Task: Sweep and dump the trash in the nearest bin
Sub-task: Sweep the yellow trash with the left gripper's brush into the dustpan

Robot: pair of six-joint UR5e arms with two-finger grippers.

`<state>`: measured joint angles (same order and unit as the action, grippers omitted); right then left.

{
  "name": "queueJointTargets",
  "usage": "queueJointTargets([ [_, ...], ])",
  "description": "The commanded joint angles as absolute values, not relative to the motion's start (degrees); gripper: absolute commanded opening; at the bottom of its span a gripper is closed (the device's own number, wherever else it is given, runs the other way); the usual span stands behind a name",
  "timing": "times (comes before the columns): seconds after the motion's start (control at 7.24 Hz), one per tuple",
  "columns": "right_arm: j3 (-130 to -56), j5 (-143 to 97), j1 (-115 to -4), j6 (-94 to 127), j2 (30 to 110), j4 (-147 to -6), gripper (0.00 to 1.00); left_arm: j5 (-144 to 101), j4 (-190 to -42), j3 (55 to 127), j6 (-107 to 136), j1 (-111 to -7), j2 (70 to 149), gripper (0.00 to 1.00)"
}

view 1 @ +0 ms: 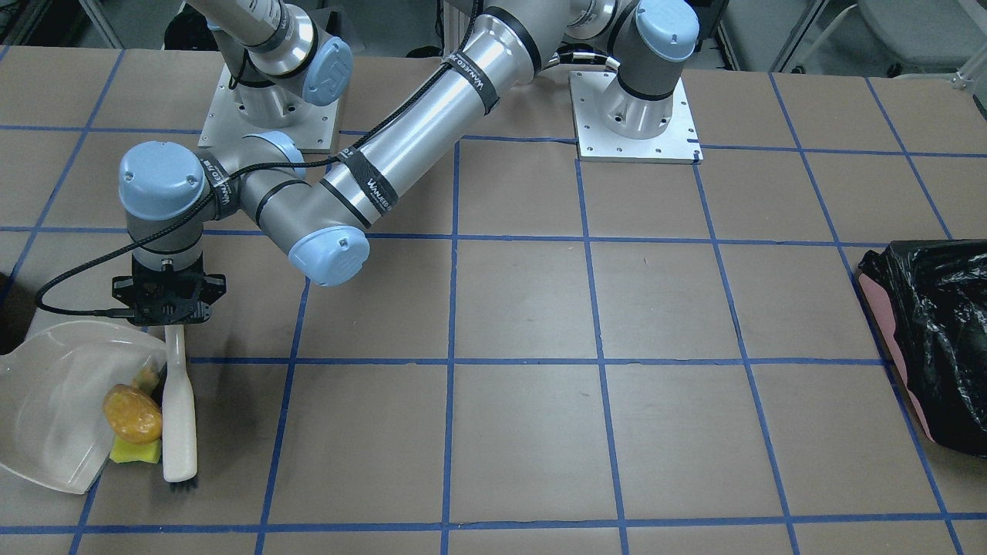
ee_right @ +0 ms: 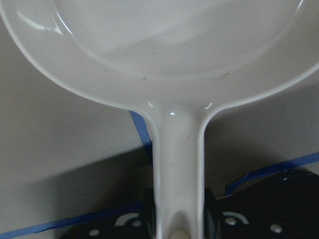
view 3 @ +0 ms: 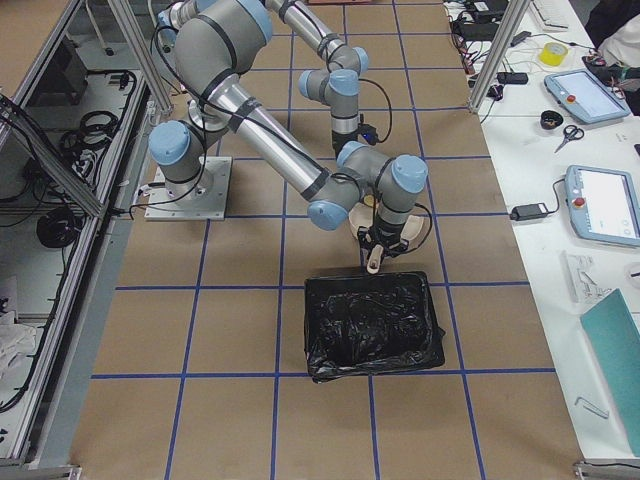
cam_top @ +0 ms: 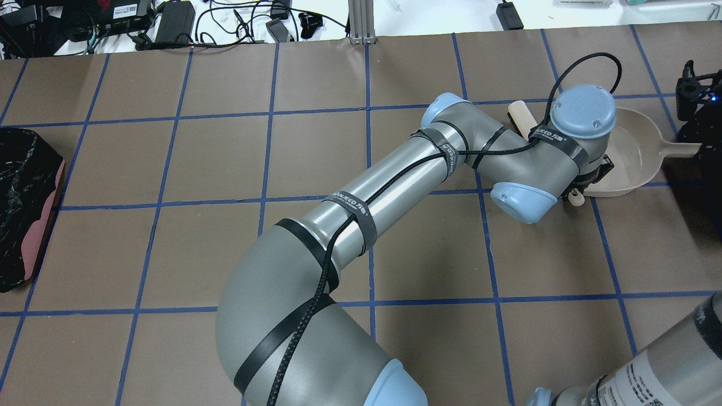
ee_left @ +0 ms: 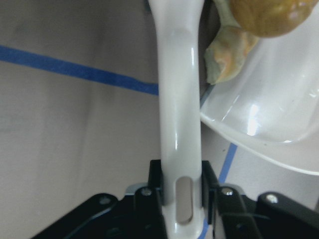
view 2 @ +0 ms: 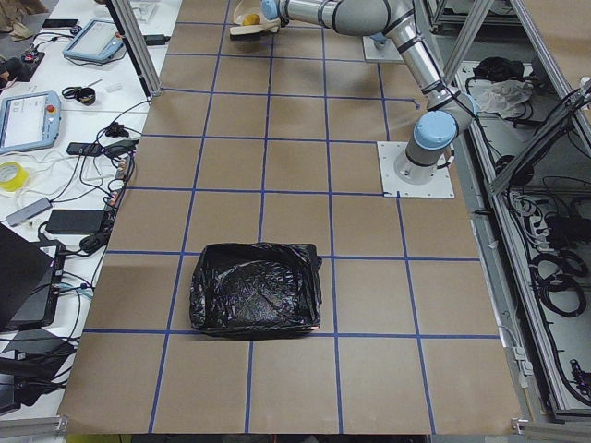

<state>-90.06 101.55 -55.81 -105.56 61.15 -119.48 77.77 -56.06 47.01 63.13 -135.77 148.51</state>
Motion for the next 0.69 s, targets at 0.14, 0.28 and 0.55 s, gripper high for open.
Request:
queueJointTargets([
  [0.14, -90.3, 101.0, -55.8, -104.5, 60.9, -119.4, 0.00, 76.3, -53.6, 42.6, 66.1, -138.4, 151.3, 0.00],
  [0.28, -90.3, 100.9, -55.8, -103.8, 60.8, -119.4, 0.00, 75.3, -52.8, 41.1, 67.8, -139.2, 152.1, 0.00],
  [0.55, -90.3, 101.0, -55.8, -103.4, 60.8, -118.8, 0.00, 74.7, -52.5, 38.2, 71.1, -141.2, 152.7, 0.00],
])
